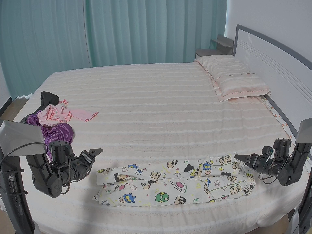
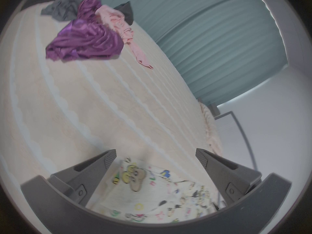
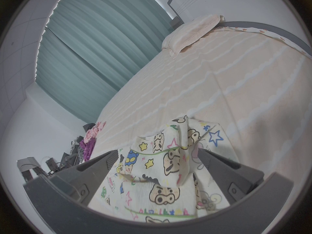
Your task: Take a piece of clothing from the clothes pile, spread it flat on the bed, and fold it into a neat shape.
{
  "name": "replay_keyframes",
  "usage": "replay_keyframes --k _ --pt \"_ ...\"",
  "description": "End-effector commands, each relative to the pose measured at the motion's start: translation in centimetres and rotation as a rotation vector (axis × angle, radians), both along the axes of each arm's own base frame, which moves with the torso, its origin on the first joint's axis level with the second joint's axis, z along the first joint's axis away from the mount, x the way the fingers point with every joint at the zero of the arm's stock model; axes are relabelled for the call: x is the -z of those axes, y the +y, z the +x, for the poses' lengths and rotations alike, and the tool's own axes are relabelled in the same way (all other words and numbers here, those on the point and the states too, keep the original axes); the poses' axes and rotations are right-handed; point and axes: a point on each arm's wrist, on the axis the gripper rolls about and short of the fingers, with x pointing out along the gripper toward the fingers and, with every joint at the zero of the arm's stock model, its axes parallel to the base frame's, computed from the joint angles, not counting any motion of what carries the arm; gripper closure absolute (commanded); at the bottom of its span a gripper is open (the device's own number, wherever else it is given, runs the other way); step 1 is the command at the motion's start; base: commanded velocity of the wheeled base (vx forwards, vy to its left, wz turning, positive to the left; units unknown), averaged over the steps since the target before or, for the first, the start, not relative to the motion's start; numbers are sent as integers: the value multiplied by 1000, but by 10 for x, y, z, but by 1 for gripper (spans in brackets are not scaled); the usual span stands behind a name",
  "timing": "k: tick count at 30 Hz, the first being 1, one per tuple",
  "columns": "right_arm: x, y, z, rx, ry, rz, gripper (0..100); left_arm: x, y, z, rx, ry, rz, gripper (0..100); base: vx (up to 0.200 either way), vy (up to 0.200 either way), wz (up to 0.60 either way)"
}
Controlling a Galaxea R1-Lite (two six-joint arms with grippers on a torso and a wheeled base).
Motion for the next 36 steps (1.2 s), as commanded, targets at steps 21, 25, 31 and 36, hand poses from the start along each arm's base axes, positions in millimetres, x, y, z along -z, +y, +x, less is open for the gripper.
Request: replay_keyframes --k 21,25,31,36 --pt "33 12 13 11 61 -13 0 9 0 4 43 13 -66 0 0 0 0" --pt "37 16 13 -6 71 -14 0 9 -1 4 44 14 -64 0 0 0 0" --pt "41 20 12 -29 86 -2 100 10 -1 4 45 17 -61 0 0 0 0" --pt "36 18 11 -17 65 8 100 10 -1 4 44 16 -59 0 0 0 0"
